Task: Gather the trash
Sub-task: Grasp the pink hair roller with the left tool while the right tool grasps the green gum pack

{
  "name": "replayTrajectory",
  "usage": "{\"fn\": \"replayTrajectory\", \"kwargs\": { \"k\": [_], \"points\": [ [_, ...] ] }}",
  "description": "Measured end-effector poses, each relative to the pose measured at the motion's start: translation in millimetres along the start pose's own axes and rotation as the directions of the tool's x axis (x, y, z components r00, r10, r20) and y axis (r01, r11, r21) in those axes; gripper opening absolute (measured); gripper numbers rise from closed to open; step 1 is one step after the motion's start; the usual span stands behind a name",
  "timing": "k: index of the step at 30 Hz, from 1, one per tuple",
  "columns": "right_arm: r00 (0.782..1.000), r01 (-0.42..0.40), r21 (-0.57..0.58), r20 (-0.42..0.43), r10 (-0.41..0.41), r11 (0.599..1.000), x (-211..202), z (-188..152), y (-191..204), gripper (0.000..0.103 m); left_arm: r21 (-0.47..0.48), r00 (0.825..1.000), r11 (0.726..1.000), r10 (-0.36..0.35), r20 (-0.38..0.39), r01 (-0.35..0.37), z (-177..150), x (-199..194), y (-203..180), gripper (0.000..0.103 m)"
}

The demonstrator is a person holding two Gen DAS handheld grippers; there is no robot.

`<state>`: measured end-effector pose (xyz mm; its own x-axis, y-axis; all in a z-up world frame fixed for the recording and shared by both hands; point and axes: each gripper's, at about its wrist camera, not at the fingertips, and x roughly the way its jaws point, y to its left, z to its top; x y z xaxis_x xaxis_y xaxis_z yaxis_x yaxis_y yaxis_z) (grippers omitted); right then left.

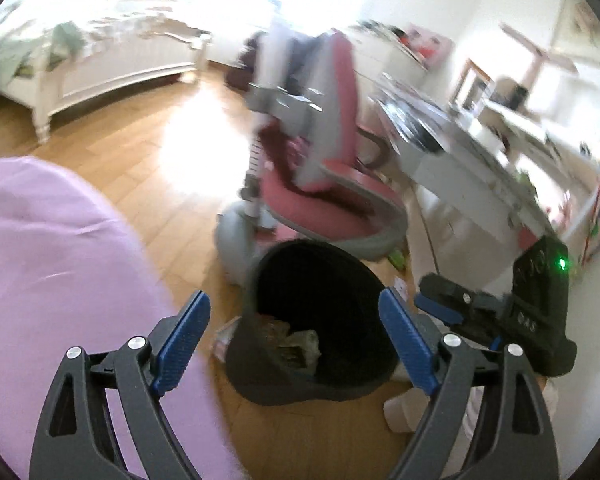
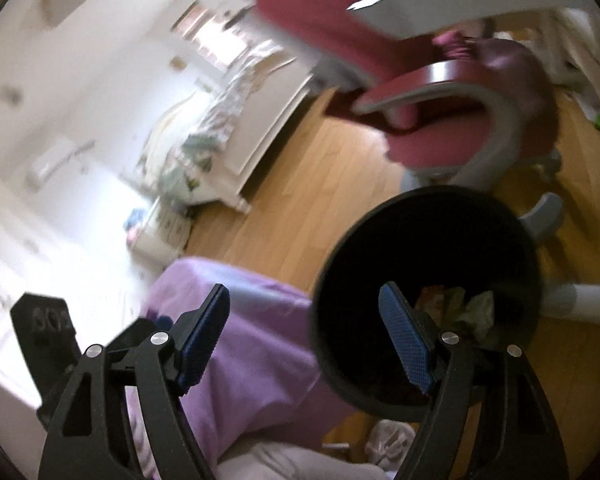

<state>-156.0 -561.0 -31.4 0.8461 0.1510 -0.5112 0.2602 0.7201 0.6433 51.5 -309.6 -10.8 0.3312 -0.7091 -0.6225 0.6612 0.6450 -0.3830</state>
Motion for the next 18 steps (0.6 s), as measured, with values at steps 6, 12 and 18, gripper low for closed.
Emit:
{"fn": "replayTrajectory", "kwargs": {
  "k": [6,12,18],
  "points": [
    [0.990,-0.065,-0.159,-0.133,0.043,0.985,42.0,-23.4,80.9,0.077,-0.151,0.985,0.981,0.135,0.104,-0.119,-3.8,-75.0,102.8,0.086],
    [0.943,-0.198,-0.389,-0.326,0.067,0.900,105.7,-62.4,193.1,0.092,-0.272,0.942,0.925,0.310,0.130,-0.267,-7.8,-130.0,204.1,0.085],
    [0.910,-0.309,-0.641,-0.414,0.023,0.702,177.7,-103.8,303.9,0.098,-0.311,0.941,0.907,0.326,0.093,-0.284,-2.3,-143.5,278.8,0.059]
  ]
}}
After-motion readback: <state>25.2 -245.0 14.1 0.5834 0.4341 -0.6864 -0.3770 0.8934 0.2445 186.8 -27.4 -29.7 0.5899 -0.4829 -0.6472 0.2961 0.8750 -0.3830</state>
